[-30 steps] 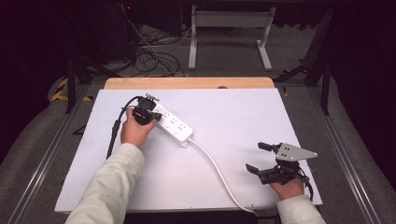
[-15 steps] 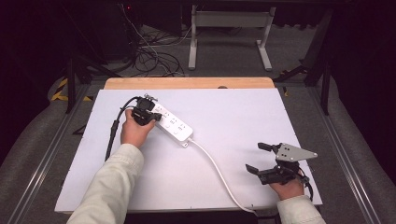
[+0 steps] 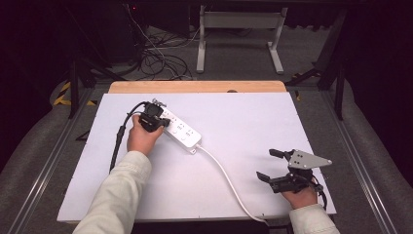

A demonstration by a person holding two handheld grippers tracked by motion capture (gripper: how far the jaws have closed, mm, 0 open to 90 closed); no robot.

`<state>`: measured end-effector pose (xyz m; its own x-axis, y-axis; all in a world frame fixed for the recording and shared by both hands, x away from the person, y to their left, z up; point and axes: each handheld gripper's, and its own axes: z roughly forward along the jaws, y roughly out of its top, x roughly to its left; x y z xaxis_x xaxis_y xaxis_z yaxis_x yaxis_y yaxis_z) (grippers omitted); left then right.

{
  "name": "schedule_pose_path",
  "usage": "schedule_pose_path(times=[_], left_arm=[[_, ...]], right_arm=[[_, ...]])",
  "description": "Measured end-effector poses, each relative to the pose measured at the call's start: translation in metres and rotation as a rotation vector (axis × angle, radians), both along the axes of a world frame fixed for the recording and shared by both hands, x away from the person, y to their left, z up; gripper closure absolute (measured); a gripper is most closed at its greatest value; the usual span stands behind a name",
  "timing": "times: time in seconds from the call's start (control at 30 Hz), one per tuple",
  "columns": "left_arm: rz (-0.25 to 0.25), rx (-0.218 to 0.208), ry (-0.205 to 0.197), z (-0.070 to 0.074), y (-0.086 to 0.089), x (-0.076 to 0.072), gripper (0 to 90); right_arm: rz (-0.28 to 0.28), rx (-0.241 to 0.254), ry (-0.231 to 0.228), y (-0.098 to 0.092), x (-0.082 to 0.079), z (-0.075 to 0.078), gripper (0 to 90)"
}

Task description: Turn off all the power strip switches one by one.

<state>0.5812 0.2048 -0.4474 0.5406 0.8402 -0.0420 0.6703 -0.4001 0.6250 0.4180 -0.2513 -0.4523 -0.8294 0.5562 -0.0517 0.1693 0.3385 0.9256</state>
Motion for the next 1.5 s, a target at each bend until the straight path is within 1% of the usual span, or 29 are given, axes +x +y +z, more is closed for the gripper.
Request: schedule_pose_path(times=[0.03, 0.1, 0.13, 0.23, 0.37, 0.4, 0.5, 0.53, 0.63, 0.67, 0.7, 0.73, 0.77, 0.8, 0.83, 0.87, 0.9, 1.03, 1.1, 1.13, 1.17, 1.2, 1.27, 1.33, 1.37, 1.43, 1.5], left_arm=[[0.002, 0.001, 0.0, 0.0, 0.0, 0.0, 90.0], [0.0, 0.021, -0.007, 0.0, -0.003, -0.001, 90.0], [0.009, 0.031, -0.011, 0.001, -0.004, -0.001, 90.0], [0.008, 0.02, -0.004, 0.0, -0.004, -0.001, 90.0], [0.002, 0.029, -0.009, 0.0, -0.003, -0.001, 90.0], [0.004, 0.021, -0.006, 0.0, -0.003, -0.001, 90.0], [0.014, 0.033, -0.007, -0.001, -0.005, -0.001, 90.0], [0.018, 0.03, -0.003, -0.001, -0.005, -0.001, 90.0], [0.014, 0.038, -0.005, 0.0, -0.006, -0.001, 90.0], [0.015, 0.04, 0.006, 0.003, -0.005, -0.001, 90.0], [0.036, 0.059, -0.032, 0.009, -0.004, -0.003, 90.0], [0.031, 0.023, -0.058, 0.013, 0.001, -0.004, 90.0], [0.031, 0.023, -0.058, 0.013, 0.001, -0.004, 90.0], [0.043, -0.039, -0.101, 0.022, 0.009, -0.006, 90.0], [0.041, -0.041, -0.124, 0.026, 0.012, -0.006, 90.0], [0.041, -0.041, -0.124, 0.026, 0.012, -0.006, 90.0], [0.045, -0.036, -0.126, 0.029, 0.014, -0.005, 90.0], [0.056, 0.007, -0.115, 0.032, 0.021, 0.001, 90.0], [0.07, 0.005, -0.108, 0.031, 0.026, 0.003, 90.0], [0.081, -0.005, -0.098, 0.029, 0.027, 0.004, 90.0], [0.084, -0.004, -0.092, 0.027, 0.029, 0.006, 90.0], [0.08, 0.008, -0.081, 0.025, 0.029, 0.006, 90.0], [0.081, 0.025, -0.077, 0.022, 0.029, 0.008, 90.0], [0.08, 0.027, -0.072, 0.019, 0.028, 0.011, 90.0], [0.076, 0.024, -0.061, 0.017, 0.027, 0.013, 90.0], [0.068, 0.045, -0.053, 0.012, 0.025, 0.015, 90.0], [0.06, 0.052, -0.043, 0.008, 0.024, 0.017, 90.0]], right_arm=[[0.001, 0.0, 0.0, 0.0, 0.0, 0.0, 10.4], [0.001, 0.0, 0.0, 0.0, 0.0, 0.0, 10.4], [0.001, 0.0, 0.0, 0.0, 0.0, 0.0, 10.4], [0.002, 0.001, -0.001, 0.0, 0.0, 0.0, 10.4], [-0.001, 0.002, -0.001, 0.0, -0.001, 0.001, 10.4], [0.001, 0.003, -0.001, 0.0, -0.001, 0.0, 10.4], [0.002, 0.001, -0.001, 0.0, -0.001, 0.0, 10.4], [0.002, 0.001, -0.001, 0.0, -0.001, 0.0, 10.4], [0.001, 0.002, -0.001, 0.0, -0.001, 0.0, 10.4], [0.0, 0.002, -0.002, 0.0, -0.001, 0.001, 10.4], [0.001, 0.004, -0.003, -0.001, -0.001, 0.0, 10.3], [-0.001, 0.004, 0.0, -0.001, 0.0, 0.0, 10.3], [-0.001, 0.004, 0.0, -0.001, 0.0, 0.0, 10.3], [0.0, 0.004, 0.005, -0.001, 0.001, 0.0, 10.2], [-0.002, 0.003, 0.005, -0.001, 0.001, -0.001, 10.3], [-0.002, 0.003, 0.005, -0.001, 0.001, -0.001, 10.3], [-0.001, 0.003, 0.007, 0.0, 0.002, -0.001, 10.3], [0.001, -0.001, 0.007, 0.001, 0.002, -0.001, 10.3], [-0.002, 0.001, 0.007, 0.0, 0.001, -0.001, 10.2], [-0.003, 0.001, 0.007, 0.0, 0.001, -0.001, 10.3], [-0.003, 0.0, 0.007, 0.0, 0.001, -0.001, 10.2], [-0.002, 0.0, 0.008, 0.0, 0.001, -0.001, 10.2], [-0.001, -0.001, 0.01, 0.0, 0.002, -0.001, 10.2], [-0.002, 0.0, 0.01, 0.0, 0.002, -0.001, 10.2], [-0.003, -0.001, 0.011, 0.0, 0.002, -0.001, 10.2], [-0.004, -0.001, 0.012, 0.0, 0.002, -0.001, 10.2], [-0.003, 0.001, 0.013, 0.0, 0.002, -0.002, 10.2]])
